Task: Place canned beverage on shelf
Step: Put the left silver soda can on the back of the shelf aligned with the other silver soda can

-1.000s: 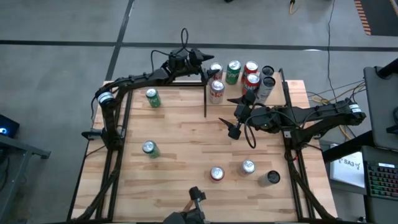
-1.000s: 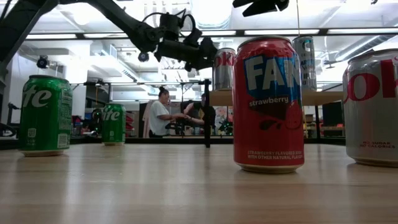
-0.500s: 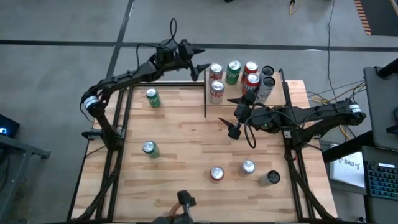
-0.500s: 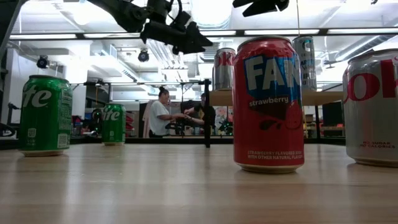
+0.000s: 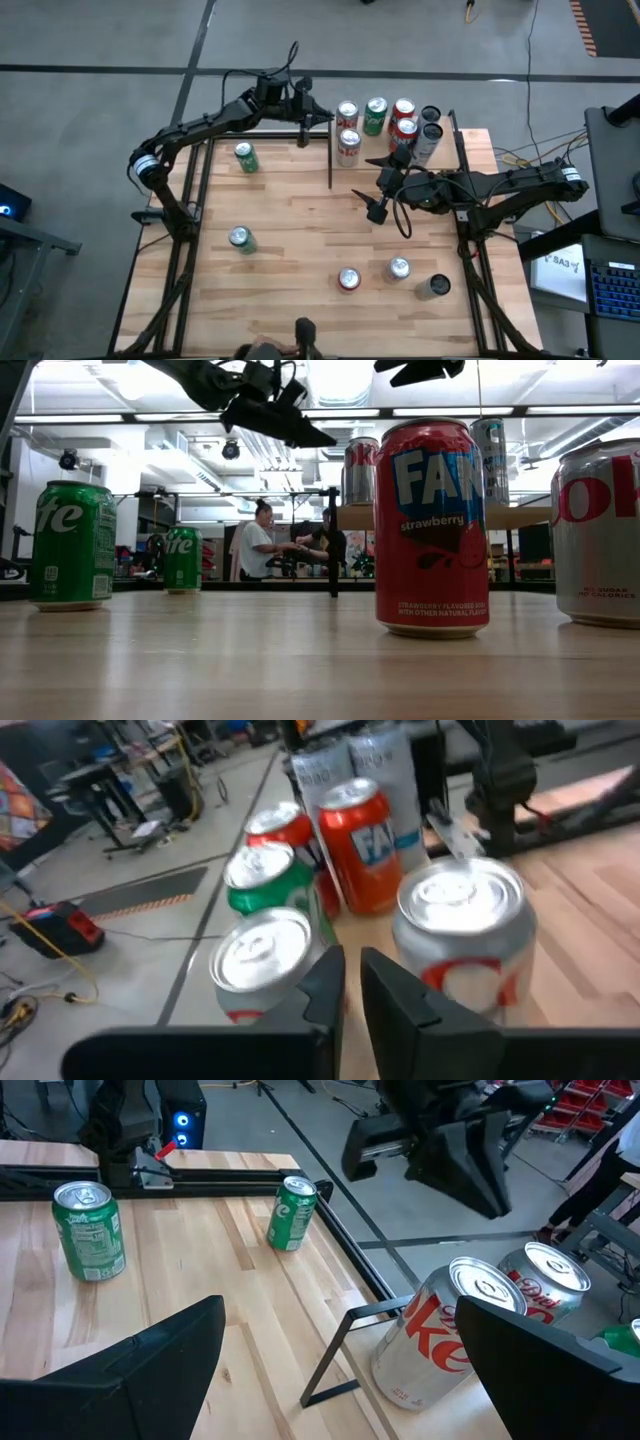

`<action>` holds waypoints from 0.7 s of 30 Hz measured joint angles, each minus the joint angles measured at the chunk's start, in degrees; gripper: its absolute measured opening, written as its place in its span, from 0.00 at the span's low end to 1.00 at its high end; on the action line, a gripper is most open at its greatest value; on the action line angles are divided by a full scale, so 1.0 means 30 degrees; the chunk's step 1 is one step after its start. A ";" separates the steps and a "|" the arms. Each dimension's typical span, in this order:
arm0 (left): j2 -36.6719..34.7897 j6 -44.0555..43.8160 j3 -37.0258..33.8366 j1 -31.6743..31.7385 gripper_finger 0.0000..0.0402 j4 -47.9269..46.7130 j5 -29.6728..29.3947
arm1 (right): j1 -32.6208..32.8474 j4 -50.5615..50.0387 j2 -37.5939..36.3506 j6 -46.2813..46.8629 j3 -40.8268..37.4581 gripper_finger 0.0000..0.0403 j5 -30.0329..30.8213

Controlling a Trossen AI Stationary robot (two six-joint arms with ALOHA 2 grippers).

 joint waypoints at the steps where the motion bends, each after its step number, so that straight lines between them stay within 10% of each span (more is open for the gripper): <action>1: 0.0038 -0.0364 0.0002 -0.0007 0.06 0.0321 -0.0255 | 0.0000 -0.0003 0.0000 0.0037 0.0000 0.95 0.0002; 21: 0.1347 -0.6320 0.0007 -0.0088 0.00 0.4448 -0.1923 | 0.0000 0.0003 -0.0005 0.0137 -0.0234 0.95 0.0036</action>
